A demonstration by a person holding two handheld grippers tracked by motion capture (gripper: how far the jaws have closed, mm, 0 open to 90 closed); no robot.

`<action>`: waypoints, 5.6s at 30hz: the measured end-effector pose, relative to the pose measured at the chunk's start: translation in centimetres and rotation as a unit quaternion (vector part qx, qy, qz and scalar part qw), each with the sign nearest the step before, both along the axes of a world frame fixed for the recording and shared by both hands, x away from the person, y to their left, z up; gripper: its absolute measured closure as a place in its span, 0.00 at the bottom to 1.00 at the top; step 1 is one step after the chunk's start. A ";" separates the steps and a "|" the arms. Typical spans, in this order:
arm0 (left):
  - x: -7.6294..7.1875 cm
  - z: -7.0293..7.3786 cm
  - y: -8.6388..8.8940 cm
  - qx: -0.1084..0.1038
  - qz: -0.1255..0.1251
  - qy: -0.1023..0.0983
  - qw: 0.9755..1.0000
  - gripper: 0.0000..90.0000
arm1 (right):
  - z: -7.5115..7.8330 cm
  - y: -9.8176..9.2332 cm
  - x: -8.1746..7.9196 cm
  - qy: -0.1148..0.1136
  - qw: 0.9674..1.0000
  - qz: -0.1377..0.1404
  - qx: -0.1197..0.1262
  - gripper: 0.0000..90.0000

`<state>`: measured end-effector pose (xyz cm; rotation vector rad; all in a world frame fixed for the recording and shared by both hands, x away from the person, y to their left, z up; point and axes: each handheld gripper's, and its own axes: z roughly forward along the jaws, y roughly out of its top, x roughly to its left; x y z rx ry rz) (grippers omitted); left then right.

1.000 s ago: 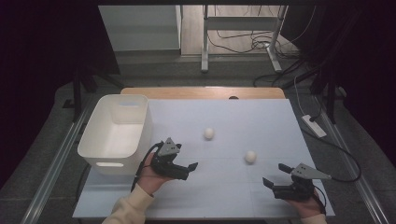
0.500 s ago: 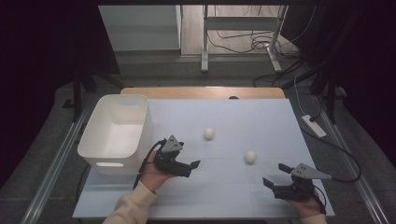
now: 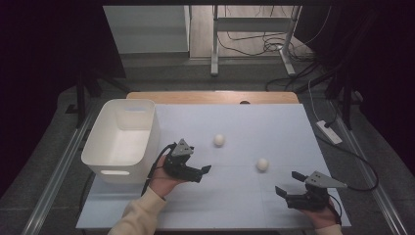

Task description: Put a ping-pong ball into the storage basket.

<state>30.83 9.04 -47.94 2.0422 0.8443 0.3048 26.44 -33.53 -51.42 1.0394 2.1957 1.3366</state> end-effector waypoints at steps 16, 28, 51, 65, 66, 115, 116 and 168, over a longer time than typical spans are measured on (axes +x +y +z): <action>1.4 -0.2 -0.9 0.006 -0.003 0.003 1.000 0.10 | 0.1 -0.1 0.0 0.000 1.000 -0.002 0.002 0.12; 2.2 0.5 -1.7 0.014 -0.003 -0.001 1.000 0.10 | 0.1 -0.1 -0.1 0.000 1.000 -0.004 0.004 0.12; 5.4 0.0 -3.4 0.041 0.006 0.007 0.999 0.10 | 0.1 -0.1 -0.1 -0.001 1.000 -0.003 0.004 0.12; 7.1 -0.8 -4.0 0.045 0.014 0.019 0.999 0.11 | 0.1 -0.1 0.0 -0.001 1.000 -0.004 0.002 0.12; 7.1 -0.8 -4.0 0.045 0.014 0.019 0.999 0.11 | 0.1 -0.1 0.0 -0.001 1.000 -0.004 0.002 0.12; 11.5 -3.1 -6.2 0.065 0.027 0.046 0.996 0.12 | 0.0 -0.4 -0.1 -0.001 1.000 -0.005 0.008 0.12; 11.6 -3.2 -6.3 0.067 0.027 0.046 0.996 0.12 | 0.0 -0.4 -0.1 0.000 1.000 -0.005 0.009 0.12; 13.3 -4.7 -6.4 0.052 0.025 0.072 0.996 0.56 | 0.0 -0.7 0.0 0.001 1.000 -0.007 0.012 0.12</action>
